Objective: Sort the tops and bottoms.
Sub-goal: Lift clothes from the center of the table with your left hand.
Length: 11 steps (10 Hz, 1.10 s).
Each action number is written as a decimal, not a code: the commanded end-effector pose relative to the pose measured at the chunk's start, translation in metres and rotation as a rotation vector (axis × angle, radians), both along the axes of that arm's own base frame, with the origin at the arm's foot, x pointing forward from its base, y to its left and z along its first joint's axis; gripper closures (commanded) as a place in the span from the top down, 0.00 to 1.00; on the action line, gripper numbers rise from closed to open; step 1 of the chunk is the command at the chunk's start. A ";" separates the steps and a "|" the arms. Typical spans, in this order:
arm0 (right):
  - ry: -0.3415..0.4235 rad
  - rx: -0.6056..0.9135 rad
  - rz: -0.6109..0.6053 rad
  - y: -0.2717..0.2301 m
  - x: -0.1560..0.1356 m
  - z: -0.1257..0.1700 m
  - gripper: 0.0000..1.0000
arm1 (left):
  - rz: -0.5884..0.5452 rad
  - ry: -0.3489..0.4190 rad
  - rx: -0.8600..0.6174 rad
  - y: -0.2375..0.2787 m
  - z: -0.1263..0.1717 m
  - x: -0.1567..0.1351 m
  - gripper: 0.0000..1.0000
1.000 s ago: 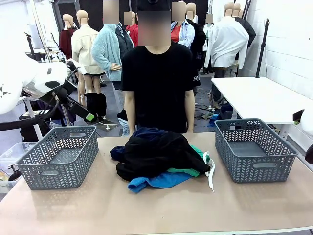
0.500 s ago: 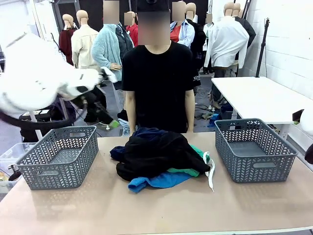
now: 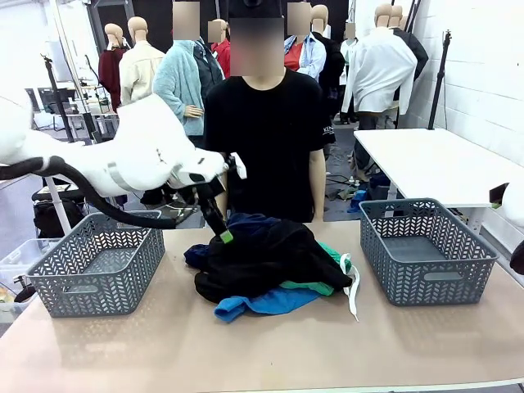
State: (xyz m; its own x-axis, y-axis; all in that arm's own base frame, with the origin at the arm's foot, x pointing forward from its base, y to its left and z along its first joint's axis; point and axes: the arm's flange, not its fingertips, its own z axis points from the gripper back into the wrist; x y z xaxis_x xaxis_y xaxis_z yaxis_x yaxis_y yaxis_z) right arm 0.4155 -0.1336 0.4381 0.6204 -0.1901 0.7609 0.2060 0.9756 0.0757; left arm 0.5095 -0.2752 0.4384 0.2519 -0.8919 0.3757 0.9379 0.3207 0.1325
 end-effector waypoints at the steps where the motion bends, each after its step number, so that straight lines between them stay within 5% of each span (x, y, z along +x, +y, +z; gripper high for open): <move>1: 0.011 -0.004 0.000 0.001 0.000 0.001 1.00 | -0.048 0.017 0.035 -0.007 -0.004 0.013 1.00; 7: 0.011 -0.004 0.000 0.001 0.000 0.001 1.00 | -0.076 0.015 0.036 -0.009 -0.021 0.018 1.00; 11: 0.011 -0.004 0.000 0.001 0.000 0.001 1.00 | -0.061 0.035 0.007 -0.004 -0.019 0.019 0.21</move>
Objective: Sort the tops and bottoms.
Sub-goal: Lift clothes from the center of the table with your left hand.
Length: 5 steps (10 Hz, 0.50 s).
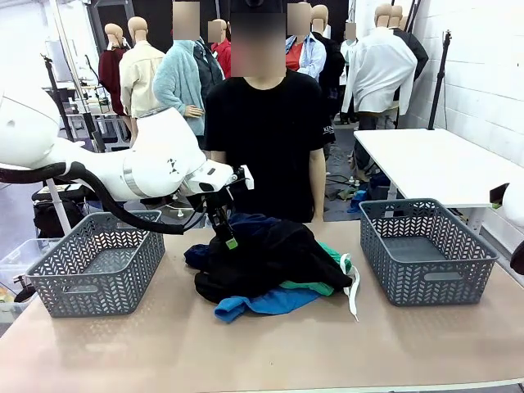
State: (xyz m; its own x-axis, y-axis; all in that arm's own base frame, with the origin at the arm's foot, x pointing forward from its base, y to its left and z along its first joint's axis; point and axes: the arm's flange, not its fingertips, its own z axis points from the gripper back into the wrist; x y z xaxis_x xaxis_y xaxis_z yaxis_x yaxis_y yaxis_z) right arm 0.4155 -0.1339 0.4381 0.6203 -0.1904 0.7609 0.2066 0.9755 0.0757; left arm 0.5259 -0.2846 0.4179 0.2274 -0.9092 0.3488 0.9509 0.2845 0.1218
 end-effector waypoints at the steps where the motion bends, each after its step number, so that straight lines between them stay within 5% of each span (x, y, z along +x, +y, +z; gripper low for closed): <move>1: 0.011 -0.004 0.000 0.001 0.000 0.001 1.00 | -0.021 0.014 -0.016 0.006 0.002 0.004 0.01; 5: 0.011 -0.004 0.000 0.001 0.000 0.001 1.00 | -0.038 0.034 -0.032 0.005 0.007 -0.002 0.00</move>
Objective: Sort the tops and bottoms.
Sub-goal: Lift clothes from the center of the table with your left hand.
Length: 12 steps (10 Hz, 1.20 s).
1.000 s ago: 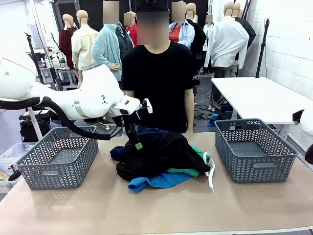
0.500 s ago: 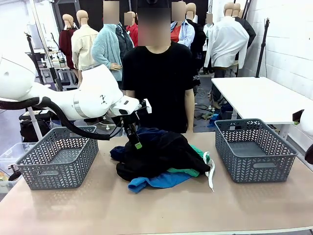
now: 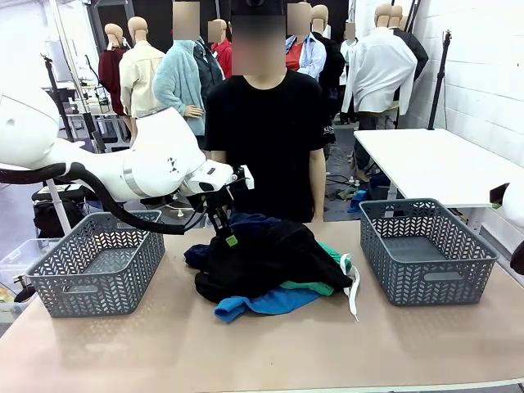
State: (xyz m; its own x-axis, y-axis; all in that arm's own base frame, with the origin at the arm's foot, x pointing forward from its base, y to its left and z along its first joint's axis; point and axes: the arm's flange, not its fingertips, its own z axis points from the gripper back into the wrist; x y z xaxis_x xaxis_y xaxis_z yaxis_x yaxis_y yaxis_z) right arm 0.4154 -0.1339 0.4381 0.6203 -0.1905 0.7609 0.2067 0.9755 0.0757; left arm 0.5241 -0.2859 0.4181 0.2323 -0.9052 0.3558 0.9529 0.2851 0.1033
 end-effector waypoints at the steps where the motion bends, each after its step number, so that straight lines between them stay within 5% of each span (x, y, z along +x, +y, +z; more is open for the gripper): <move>1: 0.011 -0.004 0.000 0.001 0.000 0.001 1.00 | -0.033 0.007 -0.031 0.006 0.011 -0.002 0.00; 4: 0.011 -0.004 0.000 0.001 0.000 0.001 1.00 | -0.053 0.007 -0.074 0.006 0.033 -0.013 0.00; 7: 0.011 -0.004 0.000 0.001 0.000 0.001 1.00 | -0.075 -0.068 -0.144 0.010 0.094 -0.035 0.00; 12: 0.011 -0.004 0.000 0.001 0.000 0.001 1.00 | -0.104 -0.441 -0.179 -0.007 0.279 -0.068 0.00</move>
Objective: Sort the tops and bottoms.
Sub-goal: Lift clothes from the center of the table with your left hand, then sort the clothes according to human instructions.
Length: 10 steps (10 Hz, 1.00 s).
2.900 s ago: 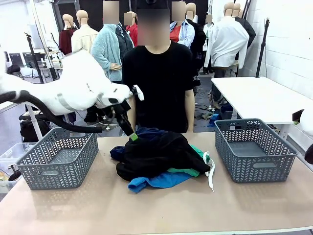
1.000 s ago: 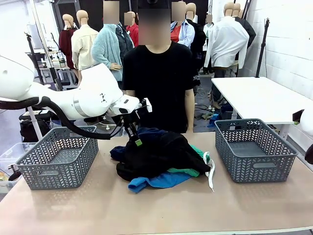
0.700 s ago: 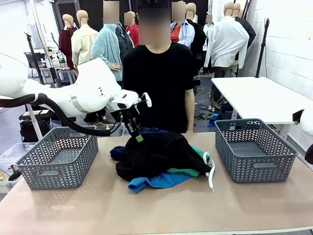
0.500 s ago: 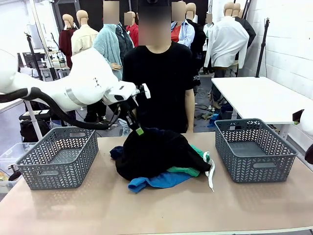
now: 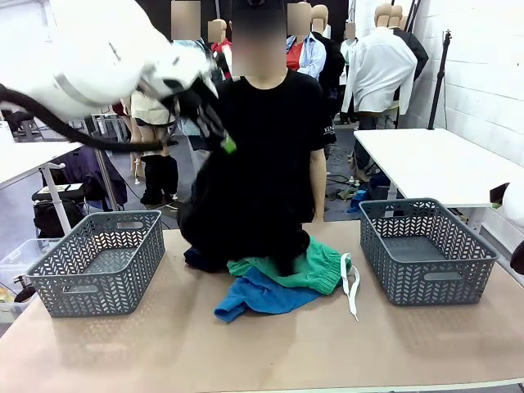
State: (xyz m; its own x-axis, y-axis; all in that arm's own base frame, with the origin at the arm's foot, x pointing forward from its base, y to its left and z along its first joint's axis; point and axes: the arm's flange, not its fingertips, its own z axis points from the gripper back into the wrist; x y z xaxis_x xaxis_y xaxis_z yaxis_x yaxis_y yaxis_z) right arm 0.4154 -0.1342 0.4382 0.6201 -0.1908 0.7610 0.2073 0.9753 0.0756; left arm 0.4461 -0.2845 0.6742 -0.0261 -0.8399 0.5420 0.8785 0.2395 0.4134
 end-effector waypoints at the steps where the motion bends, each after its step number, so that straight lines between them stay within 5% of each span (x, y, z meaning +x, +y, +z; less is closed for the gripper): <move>1: 0.011 -0.003 0.001 0.001 0.000 0.001 1.00 | -0.008 -0.118 -0.046 -0.016 0.059 0.004 0.00; 5: 0.011 -0.003 0.001 0.001 0.000 0.001 1.00 | -0.023 -0.211 -0.163 -0.035 0.151 -0.035 0.00; 8: 0.011 -0.003 0.001 0.001 0.000 0.001 1.00 | 0.016 -0.258 -0.163 -0.014 0.156 -0.063 0.00; 10: 0.011 -0.003 0.001 0.001 0.000 0.001 1.00 | -0.039 -0.232 -0.172 -0.035 0.160 -0.047 0.00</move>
State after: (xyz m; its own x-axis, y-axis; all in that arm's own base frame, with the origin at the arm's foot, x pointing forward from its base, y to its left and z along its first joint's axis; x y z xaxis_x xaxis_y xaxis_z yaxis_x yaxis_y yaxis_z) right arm 0.4154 -0.1341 0.4381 0.6203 -0.1906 0.7608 0.2073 0.9754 0.0754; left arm 0.3966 -0.3163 0.8327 -0.1919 -0.7360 0.6492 0.7753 0.2919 0.5601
